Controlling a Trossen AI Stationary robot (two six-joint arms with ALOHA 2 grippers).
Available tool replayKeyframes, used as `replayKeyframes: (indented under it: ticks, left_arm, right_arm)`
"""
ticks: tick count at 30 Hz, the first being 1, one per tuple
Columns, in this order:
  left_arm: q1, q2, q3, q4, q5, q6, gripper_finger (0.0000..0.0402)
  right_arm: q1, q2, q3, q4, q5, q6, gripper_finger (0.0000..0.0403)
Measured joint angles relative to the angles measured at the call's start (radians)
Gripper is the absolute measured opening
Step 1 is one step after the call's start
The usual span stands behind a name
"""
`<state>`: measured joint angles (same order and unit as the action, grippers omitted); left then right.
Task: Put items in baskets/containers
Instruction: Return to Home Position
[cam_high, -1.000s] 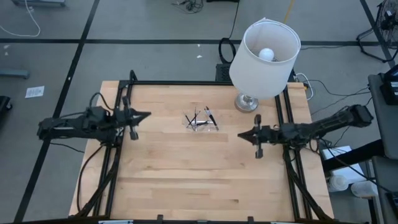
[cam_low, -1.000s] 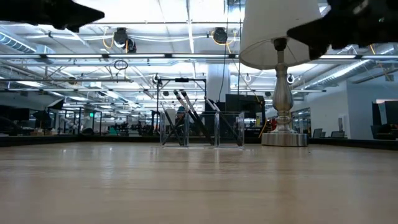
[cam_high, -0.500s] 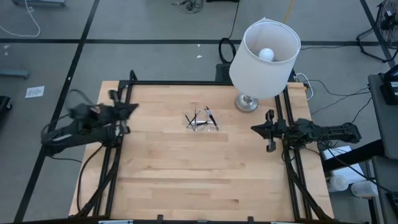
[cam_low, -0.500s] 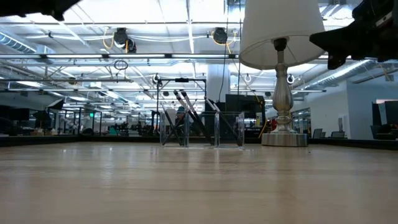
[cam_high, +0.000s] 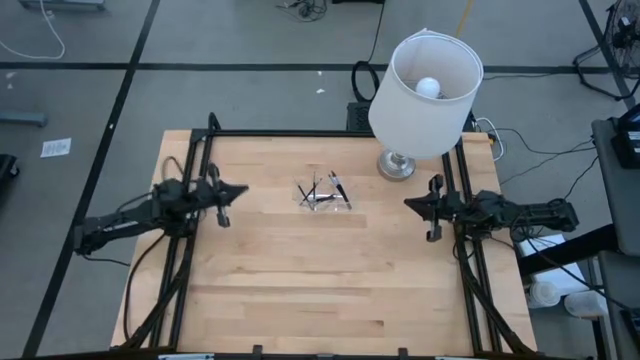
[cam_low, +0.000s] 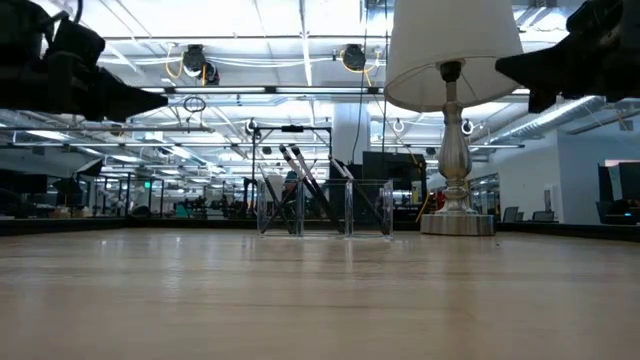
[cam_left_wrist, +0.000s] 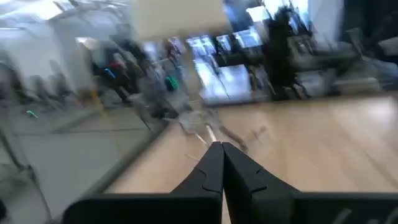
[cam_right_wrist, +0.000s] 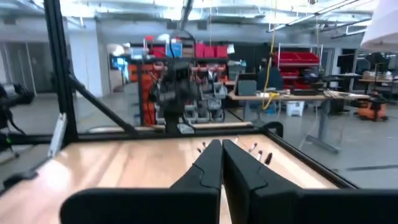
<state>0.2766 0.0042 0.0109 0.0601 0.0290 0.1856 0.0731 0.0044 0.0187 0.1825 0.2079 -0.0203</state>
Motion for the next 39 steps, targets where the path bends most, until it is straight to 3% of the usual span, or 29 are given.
replayKeyframes:
  ticks: [11, 15, 19, 28, 39]
  left_arm:
    - [-0.077, 0.079, 0.004, -0.03, 0.109, 0.048, 0.0]
    - [-0.104, 0.165, 0.003, -0.04, 0.047, 0.066, 0.0]
    - [-0.09, 0.229, 0.001, -0.023, 0.08, 0.086, 0.0]
    - [-0.085, 0.194, 0.0, 0.013, 0.121, 0.055, 0.0]
    - [-0.085, 0.211, 0.0, -0.029, 0.048, -0.057, 0.0032]
  right_arm:
    - [0.001, 0.009, -0.002, -0.069, -0.003, 0.063, 0.0]
    - [0.001, 0.01, -0.003, -0.103, 0.017, 0.05, 0.0]
    - [-0.001, 0.01, -0.004, -0.082, 0.026, 0.038, 0.0]
    - [0.001, 0.009, -0.004, -0.061, 0.027, 0.038, 0.0]
    - [0.001, 0.01, -0.004, -0.057, 0.025, 0.05, 0.0]
